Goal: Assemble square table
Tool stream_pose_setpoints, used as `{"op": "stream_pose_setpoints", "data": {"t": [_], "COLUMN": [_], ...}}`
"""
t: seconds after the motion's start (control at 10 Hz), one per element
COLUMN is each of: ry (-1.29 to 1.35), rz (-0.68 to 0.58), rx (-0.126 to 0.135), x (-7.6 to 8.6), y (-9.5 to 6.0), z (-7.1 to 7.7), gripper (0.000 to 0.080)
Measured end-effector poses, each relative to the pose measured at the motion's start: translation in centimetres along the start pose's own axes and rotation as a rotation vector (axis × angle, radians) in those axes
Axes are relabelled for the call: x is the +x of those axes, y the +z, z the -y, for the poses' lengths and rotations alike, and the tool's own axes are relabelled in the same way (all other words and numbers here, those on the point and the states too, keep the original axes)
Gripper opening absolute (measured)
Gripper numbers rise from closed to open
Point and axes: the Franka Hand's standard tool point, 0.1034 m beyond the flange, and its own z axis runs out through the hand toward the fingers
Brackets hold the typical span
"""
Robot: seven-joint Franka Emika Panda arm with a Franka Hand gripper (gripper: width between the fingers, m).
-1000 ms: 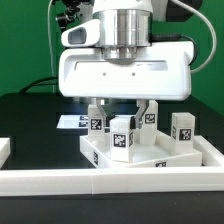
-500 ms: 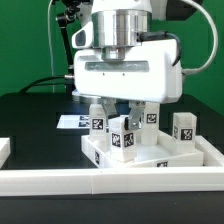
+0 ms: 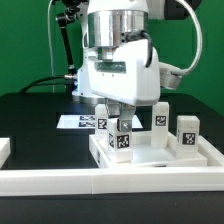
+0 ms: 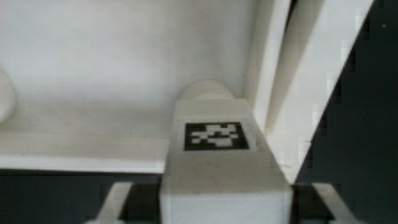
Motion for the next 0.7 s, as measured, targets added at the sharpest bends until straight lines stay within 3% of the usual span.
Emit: {"op": "stream_pose_setpoints", "data": {"t": [0.2, 0.3, 0.4, 0.6, 0.7], "ry": [0.009, -0.009, -0.050, -0.208, -0.370], "rz": [0.017, 0.017, 0.017, 0.017, 0.011], "rx": [0.010, 0.010, 0.010, 0.013, 0.020], "x": [0.37, 0.25, 0.27, 0.25, 0.13], "y": [0.00, 0.03, 0.03, -0.01, -0.03], "z": [-0.03, -0.01, -0.02, 0.01, 0.15], "gripper": [0.0291, 0.0367, 0.0367, 0.0619, 0.0641]}}
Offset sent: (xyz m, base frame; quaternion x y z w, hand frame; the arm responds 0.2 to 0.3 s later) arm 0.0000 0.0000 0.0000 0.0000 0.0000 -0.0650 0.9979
